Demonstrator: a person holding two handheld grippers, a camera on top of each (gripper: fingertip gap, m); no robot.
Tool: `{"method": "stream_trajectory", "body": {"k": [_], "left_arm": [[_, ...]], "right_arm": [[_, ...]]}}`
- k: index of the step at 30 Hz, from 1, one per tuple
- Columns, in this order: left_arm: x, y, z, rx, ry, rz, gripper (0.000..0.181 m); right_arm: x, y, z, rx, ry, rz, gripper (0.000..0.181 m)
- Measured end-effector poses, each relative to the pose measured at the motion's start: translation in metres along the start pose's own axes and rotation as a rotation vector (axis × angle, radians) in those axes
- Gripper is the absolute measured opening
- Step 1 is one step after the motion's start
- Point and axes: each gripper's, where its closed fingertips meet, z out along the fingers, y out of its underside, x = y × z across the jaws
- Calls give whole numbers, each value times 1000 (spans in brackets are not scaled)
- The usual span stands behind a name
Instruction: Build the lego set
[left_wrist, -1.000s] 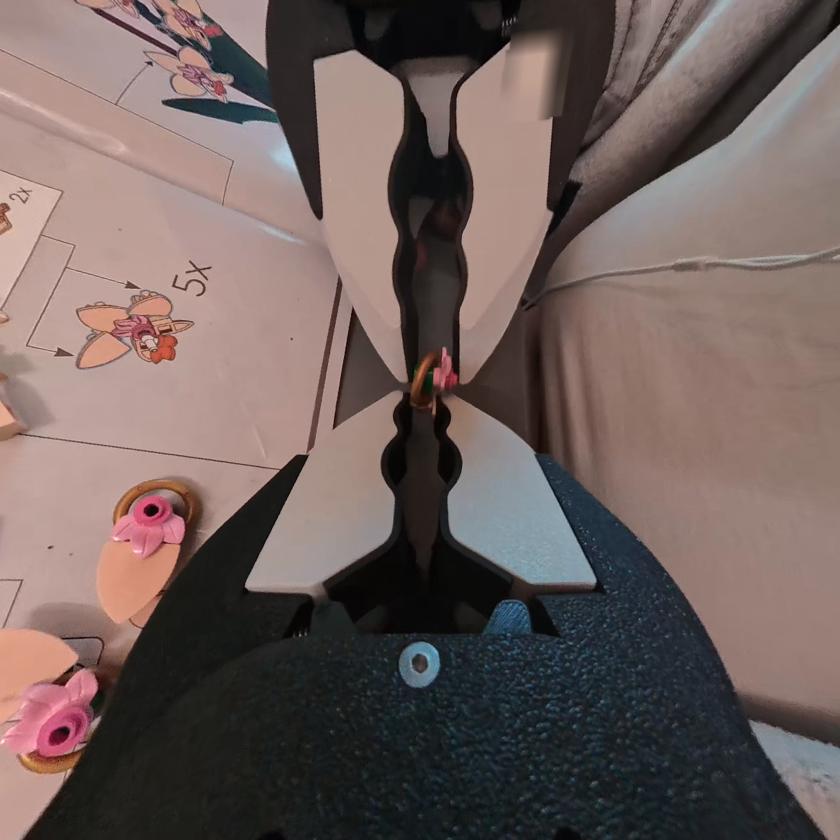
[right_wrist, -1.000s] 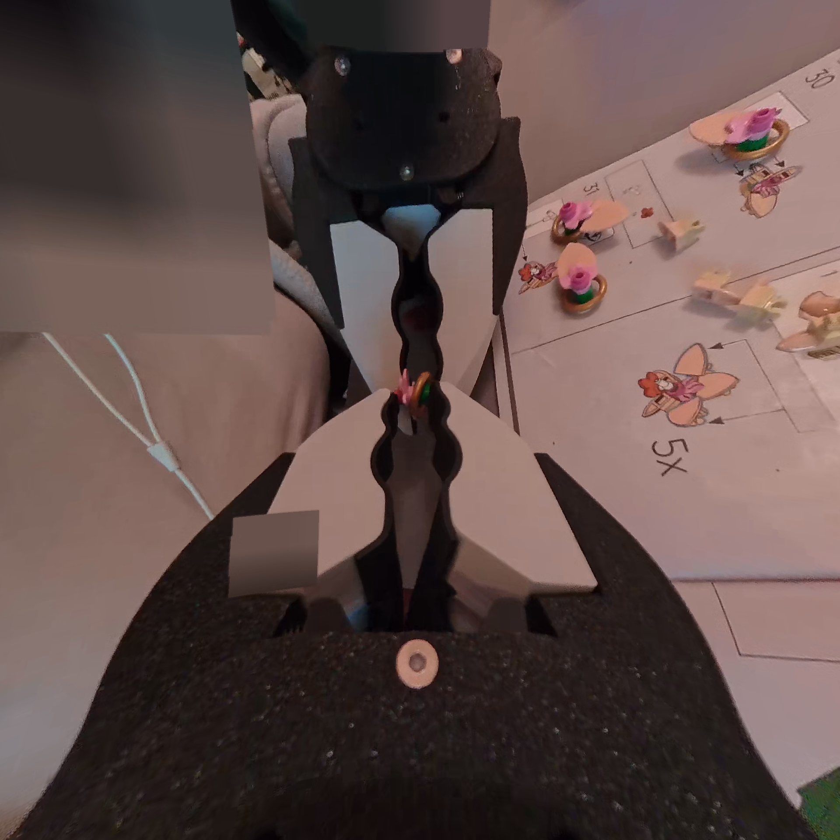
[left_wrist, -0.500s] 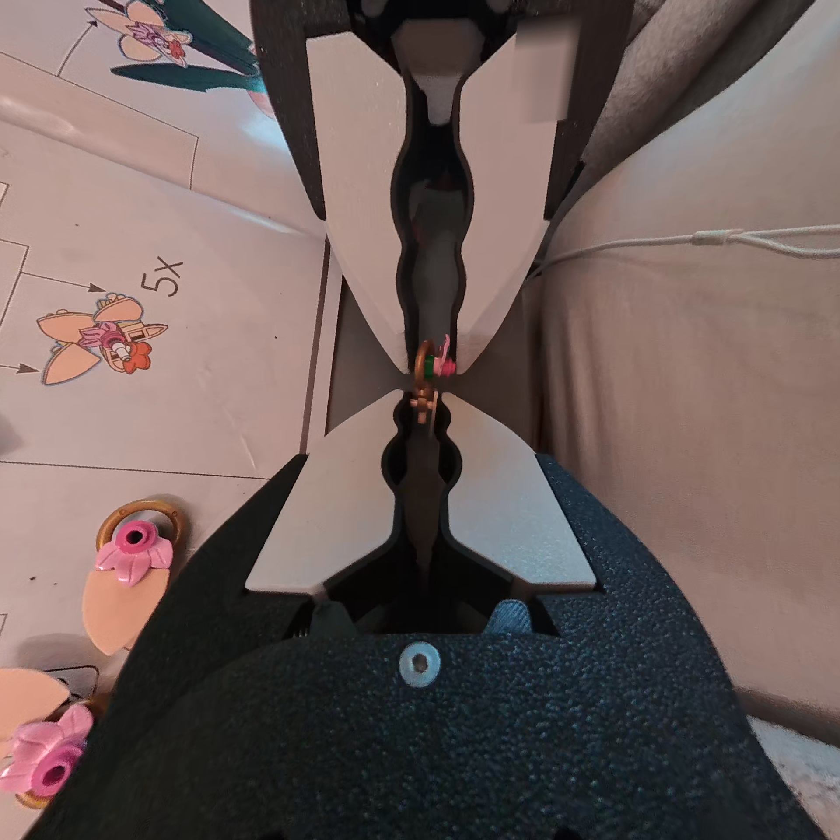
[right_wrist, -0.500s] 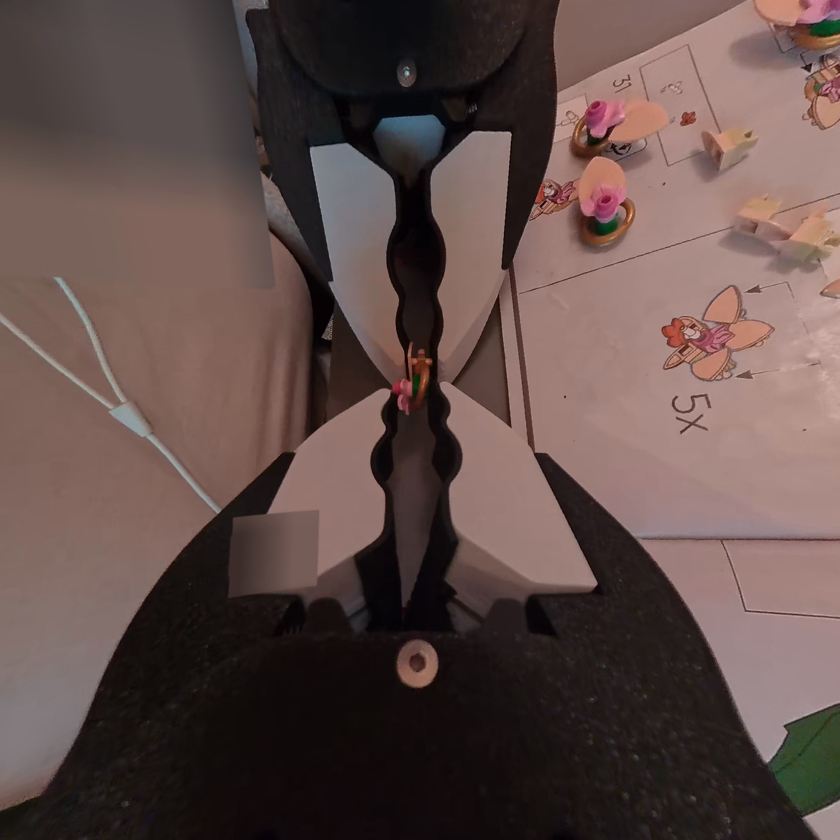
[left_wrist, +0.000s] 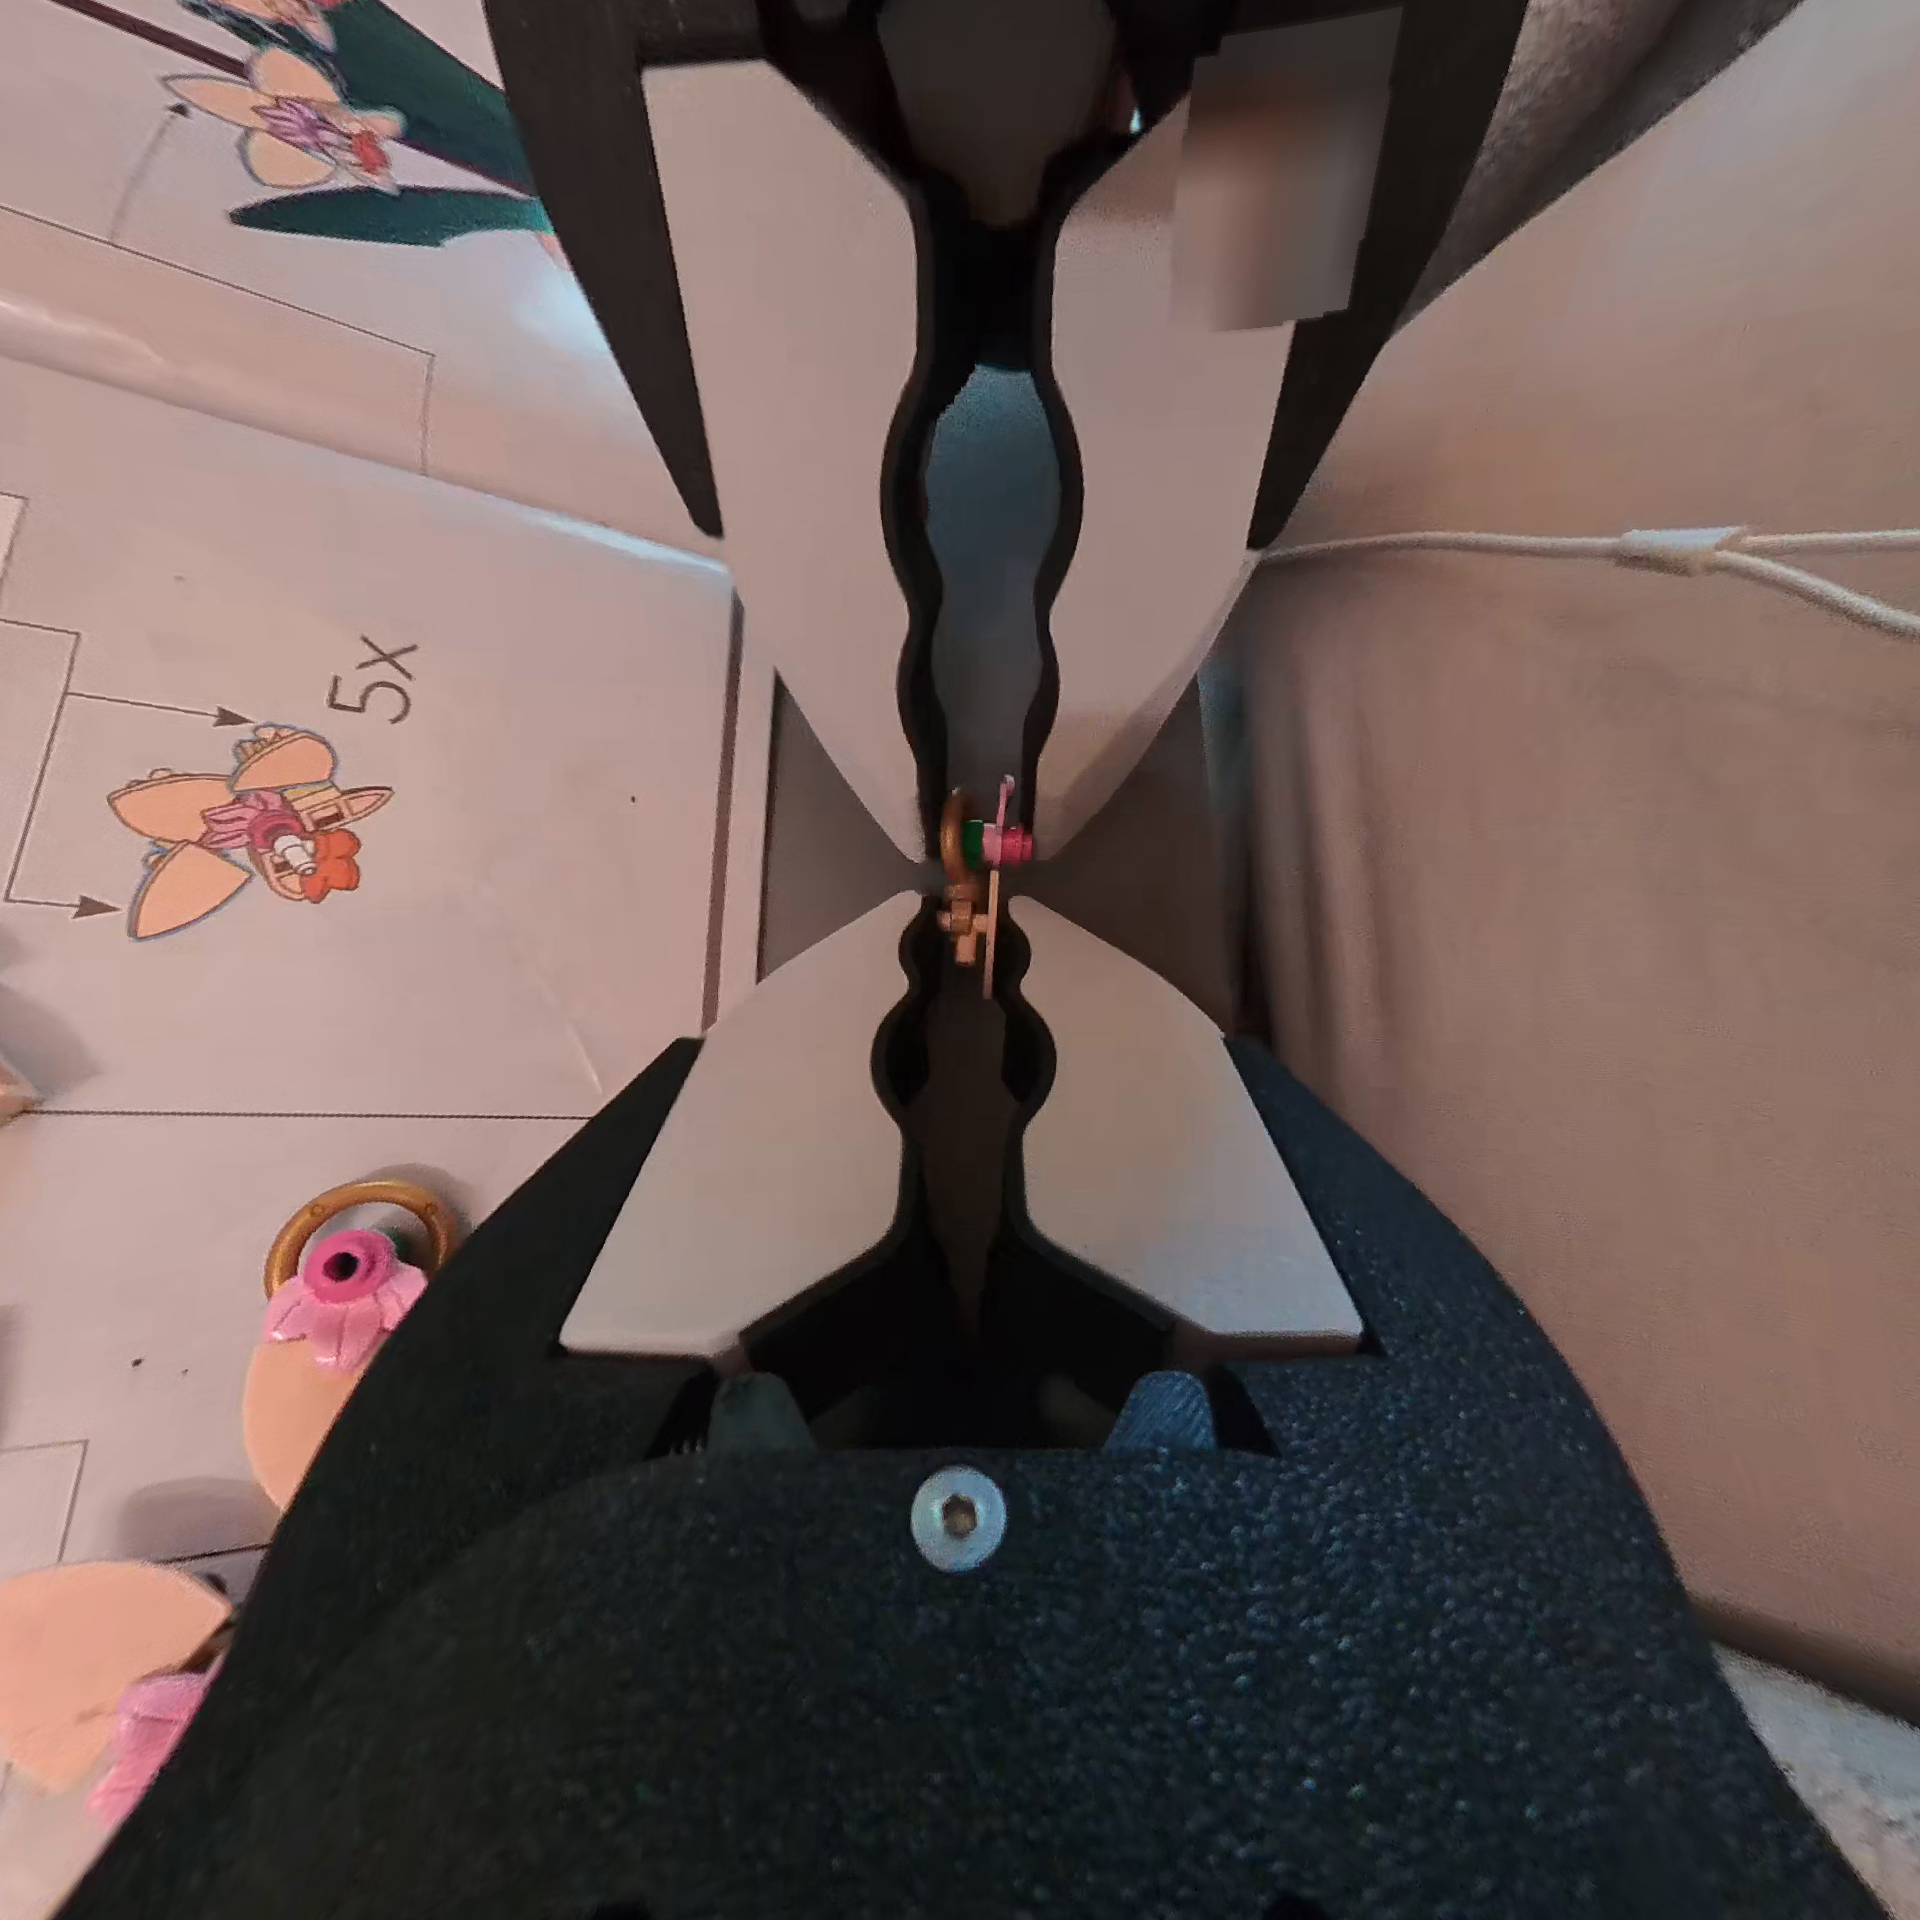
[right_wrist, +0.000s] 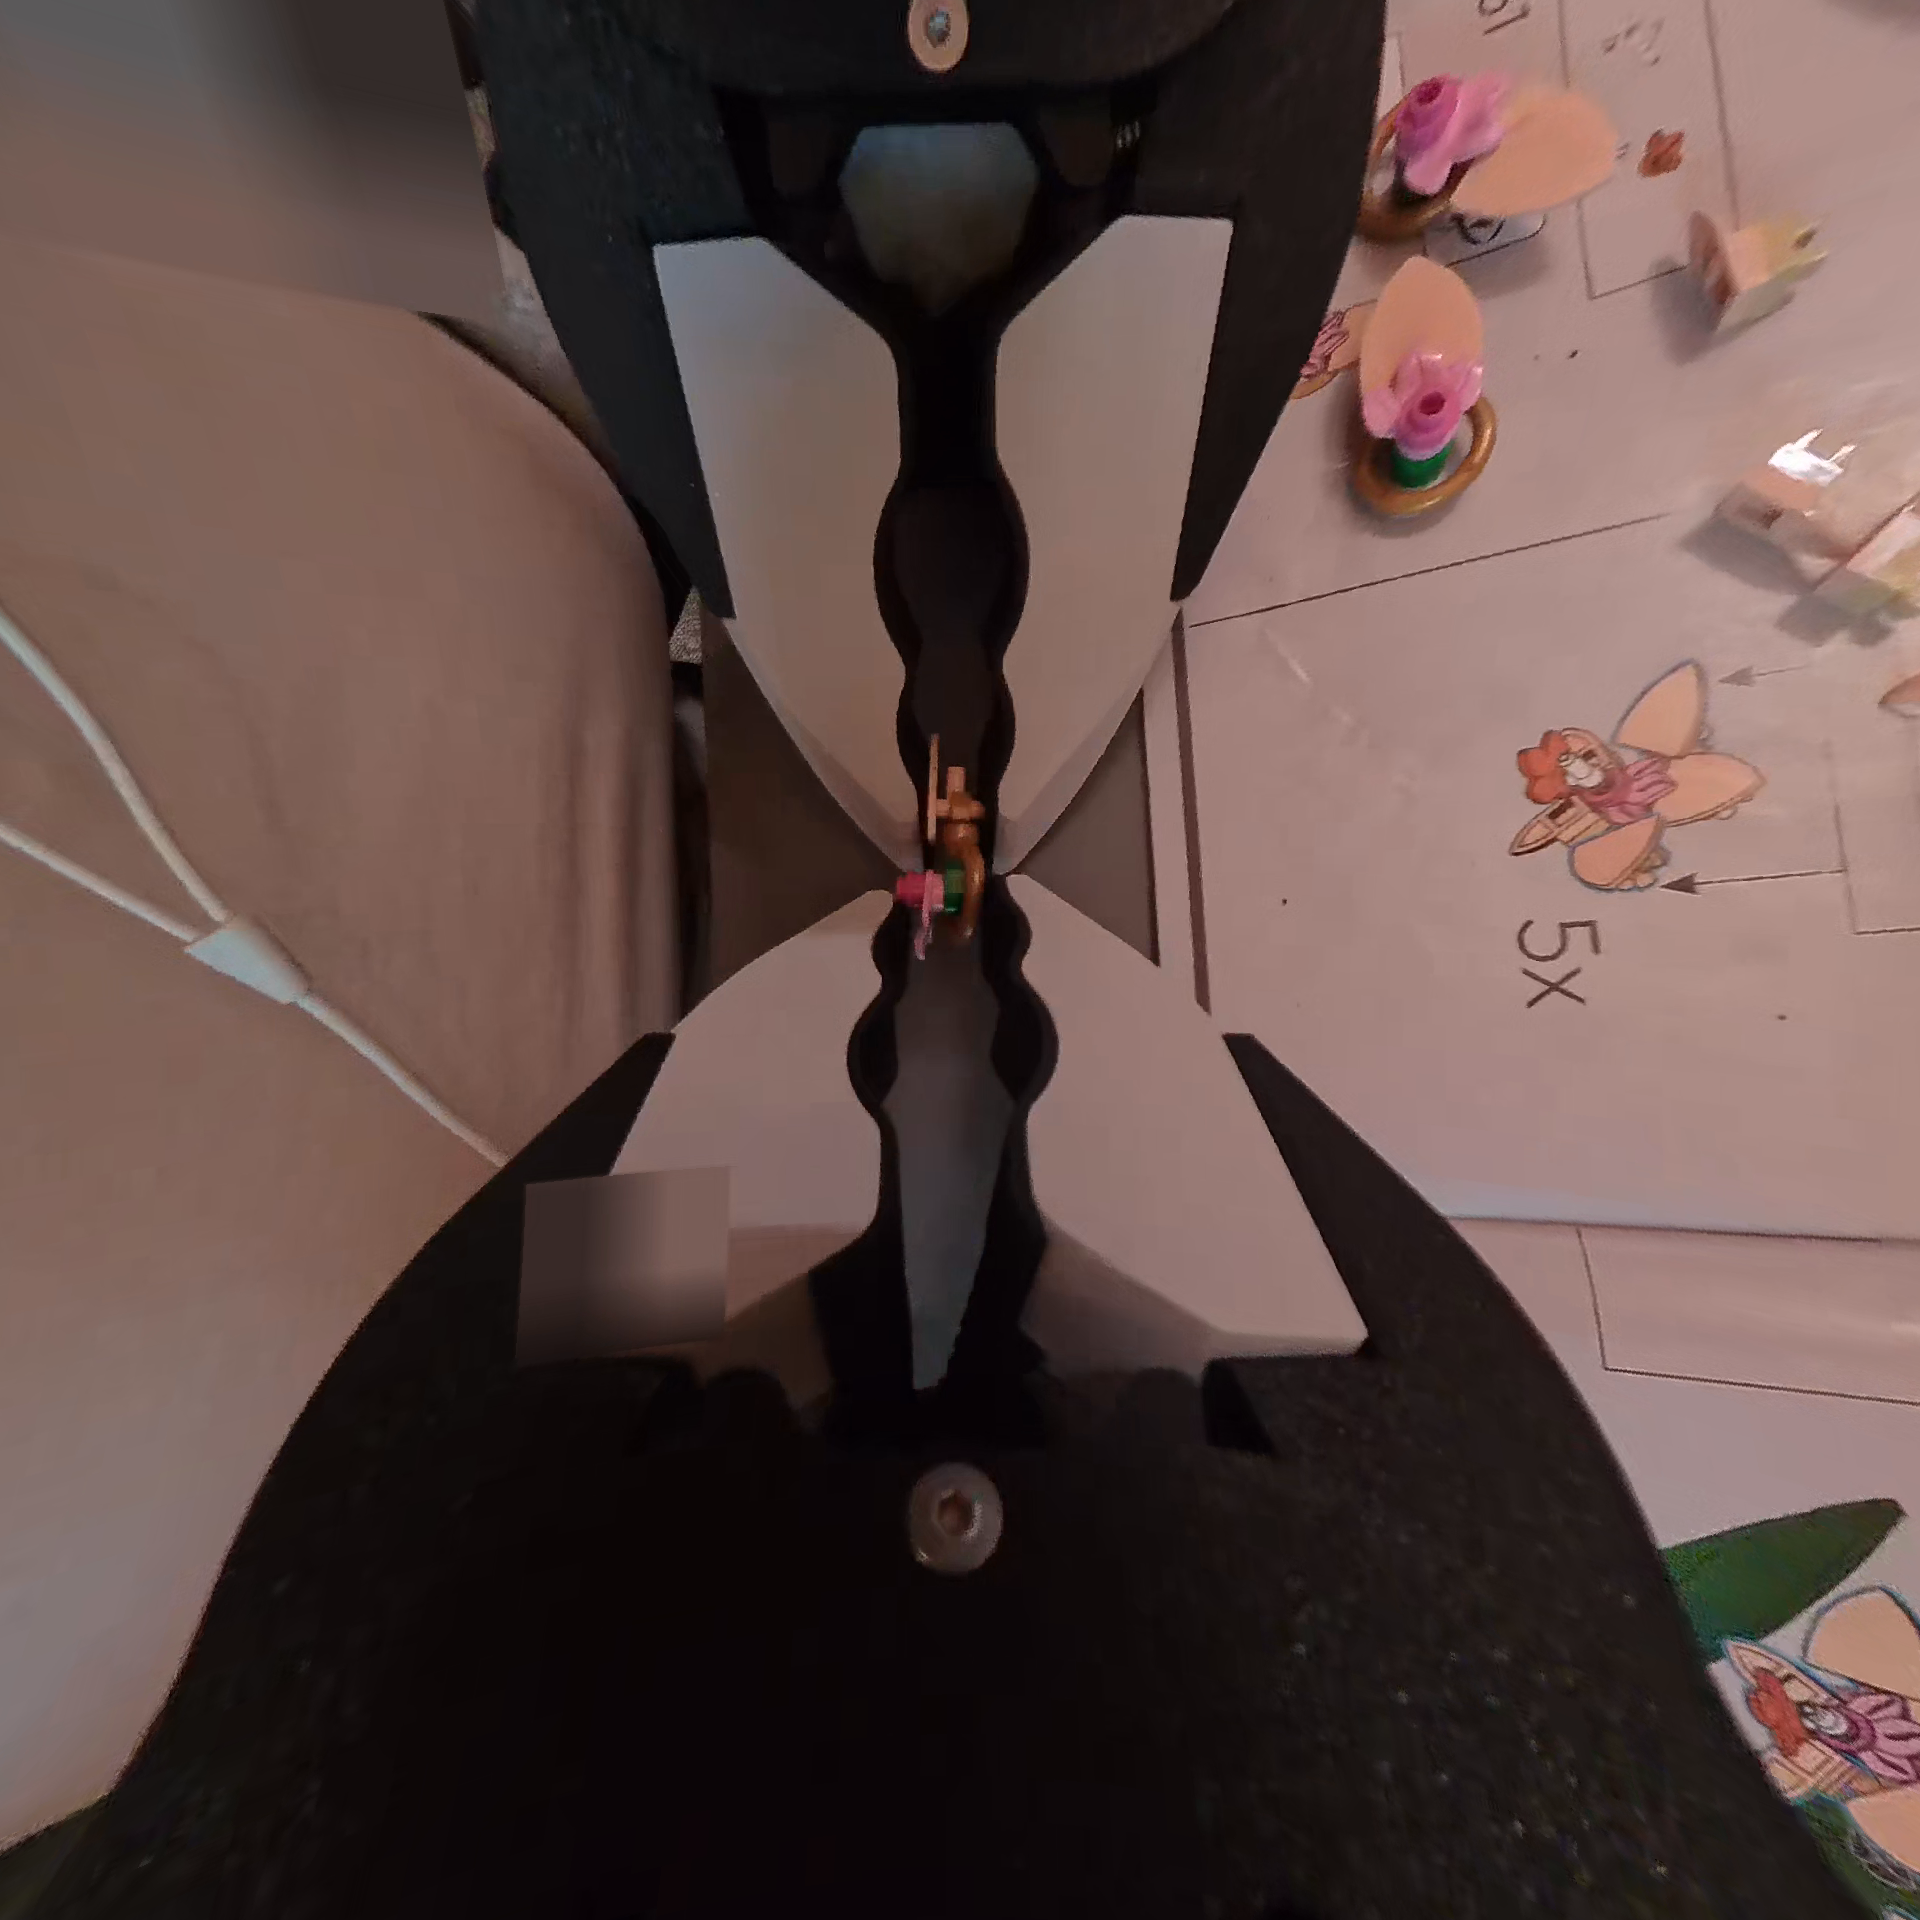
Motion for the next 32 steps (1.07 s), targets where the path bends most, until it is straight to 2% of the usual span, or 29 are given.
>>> {"method": "stream_trajectory", "body": {"k": [2, 3, 8, 10, 13, 16, 17, 20, 23, 25, 31, 32], "left_arm": [[0, -3, -3, 32, 5, -9, 9], [0, -6, -7, 69, 14, -14, 9], [-1, -22, -20, 233, 34, -98, 9], [1, -28, -21, 283, 58, -132, 9], [1, -33, -23, 338, 75, -187, 9], [2, -34, -25, 362, 96, -220, 9], [4, -33, -24, 356, 112, -228, 9], [6, -33, -22, 350, 126, -241, 9], [4, -35, -23, 368, 141, -282, 9], [6, -35, -22, 365, 157, -295, 9], [13, -32, -20, 323, 250, -347, 10], [15, -31, -20, 317, 271, -354, 16]], "right_arm": [[1, -4, -2, 53, -3, 8, 15], [2, -8, -6, 110, -11, 23, 24], [4, -36, -34, 574, -122, 213, 69], [6, -38, -41, 656, -117, 217, 61], [3, -34, -38, 623, -90, 128, 49], [1, -28, -34, 561, -123, 154, 36], [-1, -29, -36, 575, -157, 177, 40], [-3, -32, -37, 588, -195, 163, 27], [-6, -33, -33, 571, -230, 161, 26], [-3, -35, -35, 593, -225, 170, 15], [-6, -32, -32, 567, -305, 224, 15], [-6, -31, -31, 563, -318, 245, 15]]}}
